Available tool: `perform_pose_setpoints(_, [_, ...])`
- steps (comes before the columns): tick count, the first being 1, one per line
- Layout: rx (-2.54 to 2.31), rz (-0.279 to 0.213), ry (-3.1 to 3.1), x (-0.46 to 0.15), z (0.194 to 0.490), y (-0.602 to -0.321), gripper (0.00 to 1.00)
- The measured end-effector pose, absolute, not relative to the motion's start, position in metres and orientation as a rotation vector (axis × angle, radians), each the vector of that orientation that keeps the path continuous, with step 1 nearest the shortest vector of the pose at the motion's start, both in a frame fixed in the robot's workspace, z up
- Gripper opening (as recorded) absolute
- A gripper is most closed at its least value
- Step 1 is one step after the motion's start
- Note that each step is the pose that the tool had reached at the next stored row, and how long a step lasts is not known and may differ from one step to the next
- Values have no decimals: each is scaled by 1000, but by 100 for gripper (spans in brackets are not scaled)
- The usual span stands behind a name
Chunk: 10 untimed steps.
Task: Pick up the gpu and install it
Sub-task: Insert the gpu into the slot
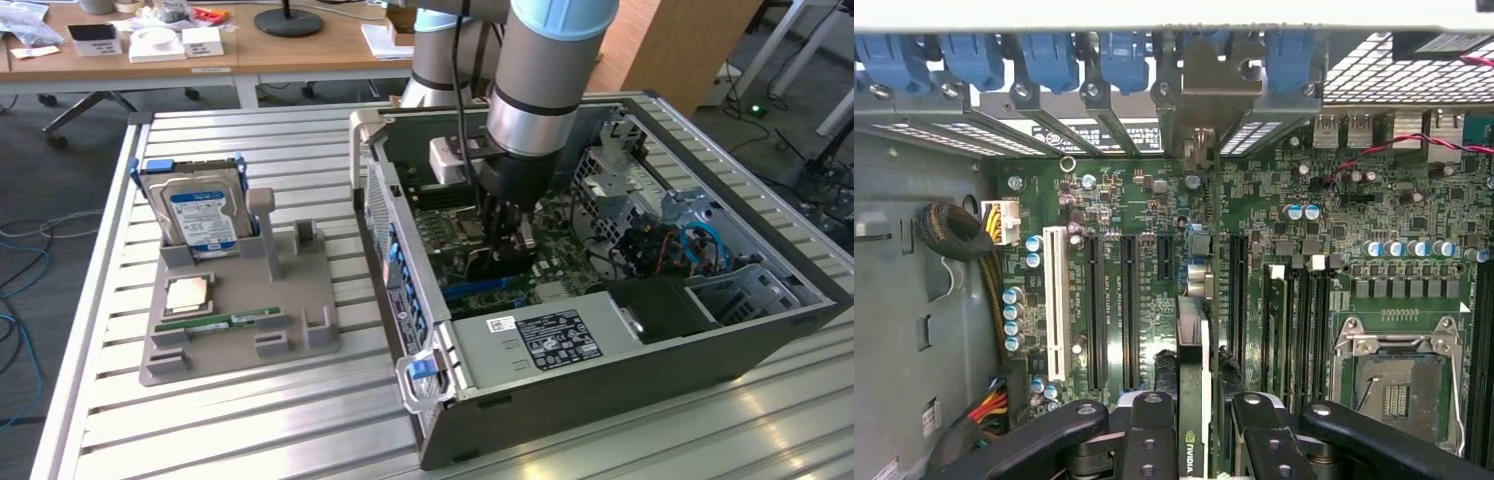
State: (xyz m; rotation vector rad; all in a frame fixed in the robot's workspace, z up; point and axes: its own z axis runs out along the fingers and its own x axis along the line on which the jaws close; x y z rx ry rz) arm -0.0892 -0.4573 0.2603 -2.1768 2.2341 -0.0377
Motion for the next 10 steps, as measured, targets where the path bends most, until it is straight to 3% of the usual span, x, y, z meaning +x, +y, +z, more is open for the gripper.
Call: perform_pose_setpoints(10, [-2174, -38, 2238, -89, 255, -457, 26])
